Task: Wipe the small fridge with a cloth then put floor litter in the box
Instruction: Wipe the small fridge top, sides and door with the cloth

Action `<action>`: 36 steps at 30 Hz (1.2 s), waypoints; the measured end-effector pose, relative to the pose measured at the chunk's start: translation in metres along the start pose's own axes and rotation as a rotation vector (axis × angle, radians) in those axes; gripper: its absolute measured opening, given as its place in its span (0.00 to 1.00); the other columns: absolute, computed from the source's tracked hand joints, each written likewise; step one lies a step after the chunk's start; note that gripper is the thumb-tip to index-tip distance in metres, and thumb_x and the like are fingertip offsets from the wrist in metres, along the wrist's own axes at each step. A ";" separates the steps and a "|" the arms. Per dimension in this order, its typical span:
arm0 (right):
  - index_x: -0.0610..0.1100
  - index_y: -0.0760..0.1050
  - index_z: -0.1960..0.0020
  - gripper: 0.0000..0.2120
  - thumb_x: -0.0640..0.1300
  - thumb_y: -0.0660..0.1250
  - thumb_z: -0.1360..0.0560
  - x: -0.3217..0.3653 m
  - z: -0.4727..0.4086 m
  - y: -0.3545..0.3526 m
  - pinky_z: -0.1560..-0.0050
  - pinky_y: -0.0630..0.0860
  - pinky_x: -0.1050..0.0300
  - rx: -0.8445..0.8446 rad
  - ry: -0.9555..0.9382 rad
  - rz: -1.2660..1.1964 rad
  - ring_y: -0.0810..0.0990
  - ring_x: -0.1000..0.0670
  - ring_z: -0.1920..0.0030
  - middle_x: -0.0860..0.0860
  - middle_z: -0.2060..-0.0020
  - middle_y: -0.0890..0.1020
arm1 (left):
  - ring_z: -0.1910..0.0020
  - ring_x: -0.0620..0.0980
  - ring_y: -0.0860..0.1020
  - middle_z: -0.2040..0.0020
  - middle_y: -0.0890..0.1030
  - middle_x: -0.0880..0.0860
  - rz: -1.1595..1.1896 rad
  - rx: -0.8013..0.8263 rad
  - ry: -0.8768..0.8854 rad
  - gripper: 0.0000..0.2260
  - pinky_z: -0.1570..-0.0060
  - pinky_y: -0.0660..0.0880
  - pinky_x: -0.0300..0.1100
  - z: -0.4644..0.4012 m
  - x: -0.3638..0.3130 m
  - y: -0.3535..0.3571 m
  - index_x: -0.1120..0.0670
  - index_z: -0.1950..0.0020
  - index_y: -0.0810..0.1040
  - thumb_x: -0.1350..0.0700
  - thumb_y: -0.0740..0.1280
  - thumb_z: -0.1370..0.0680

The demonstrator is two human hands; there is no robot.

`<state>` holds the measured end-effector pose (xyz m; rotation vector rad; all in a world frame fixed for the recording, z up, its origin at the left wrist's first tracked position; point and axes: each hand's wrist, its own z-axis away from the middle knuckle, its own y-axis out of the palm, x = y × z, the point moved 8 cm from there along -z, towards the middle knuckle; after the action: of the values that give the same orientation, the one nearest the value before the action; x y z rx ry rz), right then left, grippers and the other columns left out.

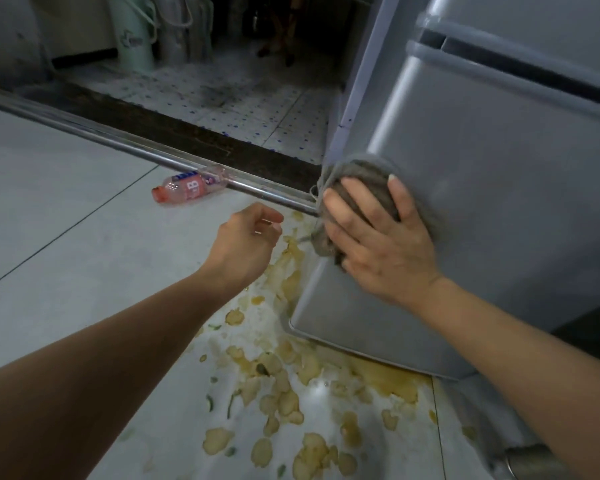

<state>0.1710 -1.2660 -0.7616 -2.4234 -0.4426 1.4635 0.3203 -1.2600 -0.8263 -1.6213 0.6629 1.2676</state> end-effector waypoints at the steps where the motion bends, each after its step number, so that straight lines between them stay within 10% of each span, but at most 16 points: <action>1: 0.42 0.75 0.39 0.20 0.47 0.61 0.29 0.014 0.004 0.008 0.28 0.48 0.39 0.041 -0.038 0.009 0.68 0.42 0.31 0.47 0.36 0.75 | 0.48 0.49 0.78 0.46 0.80 0.50 -0.007 -0.021 -0.004 0.08 0.62 0.72 0.35 -0.001 0.002 -0.002 0.48 0.44 0.75 0.56 0.60 0.21; 12: 0.40 0.73 0.36 0.24 0.53 0.54 0.23 0.160 0.056 0.077 0.28 0.55 0.39 0.456 -0.451 0.017 0.71 0.39 0.35 0.42 0.39 0.76 | 0.52 0.49 0.78 0.50 0.80 0.51 -0.134 0.024 -0.001 0.09 0.65 0.70 0.39 0.014 0.013 0.004 0.51 0.43 0.76 0.56 0.61 0.21; 16: 0.39 0.56 0.26 0.25 0.49 0.48 0.20 0.169 0.073 0.077 0.30 0.38 0.37 0.520 -0.550 -0.004 0.58 0.38 0.27 0.41 0.28 0.64 | 0.53 0.50 0.78 0.50 0.80 0.51 -0.159 0.036 0.014 0.09 0.64 0.72 0.41 0.024 0.008 0.004 0.50 0.43 0.75 0.55 0.60 0.21; 25: 0.48 0.57 0.24 0.23 0.42 0.52 0.19 -0.009 0.078 0.021 0.27 0.44 0.42 -0.085 0.059 -0.026 0.55 0.46 0.25 0.51 0.25 0.59 | 0.47 0.50 0.77 0.46 0.78 0.51 -0.172 -0.007 -0.004 0.17 0.55 0.78 0.44 0.023 -0.006 0.032 0.51 0.41 0.73 0.67 0.58 0.24; 32: 0.48 0.59 0.26 0.36 0.41 0.67 0.32 0.074 0.164 0.049 0.27 0.43 0.50 0.310 -0.241 -0.158 0.57 0.53 0.26 0.54 0.26 0.59 | 0.48 0.51 0.78 0.46 0.80 0.49 -0.260 0.009 0.003 0.18 0.46 0.77 0.49 0.030 -0.012 0.065 0.51 0.40 0.71 0.63 0.64 0.28; 36: 0.46 0.62 0.26 0.25 0.38 0.51 0.23 0.049 0.164 0.038 0.28 0.45 0.49 0.232 -0.223 -0.185 0.59 0.52 0.27 0.53 0.26 0.60 | 0.50 0.52 0.79 0.48 0.80 0.49 -0.306 -0.042 0.009 0.22 0.49 0.78 0.52 0.032 -0.019 0.074 0.49 0.40 0.68 0.49 0.72 0.30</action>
<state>0.0506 -1.2692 -0.8896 -1.9959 -0.4984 1.6107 0.2382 -1.2643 -0.8344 -1.6892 0.3768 1.0563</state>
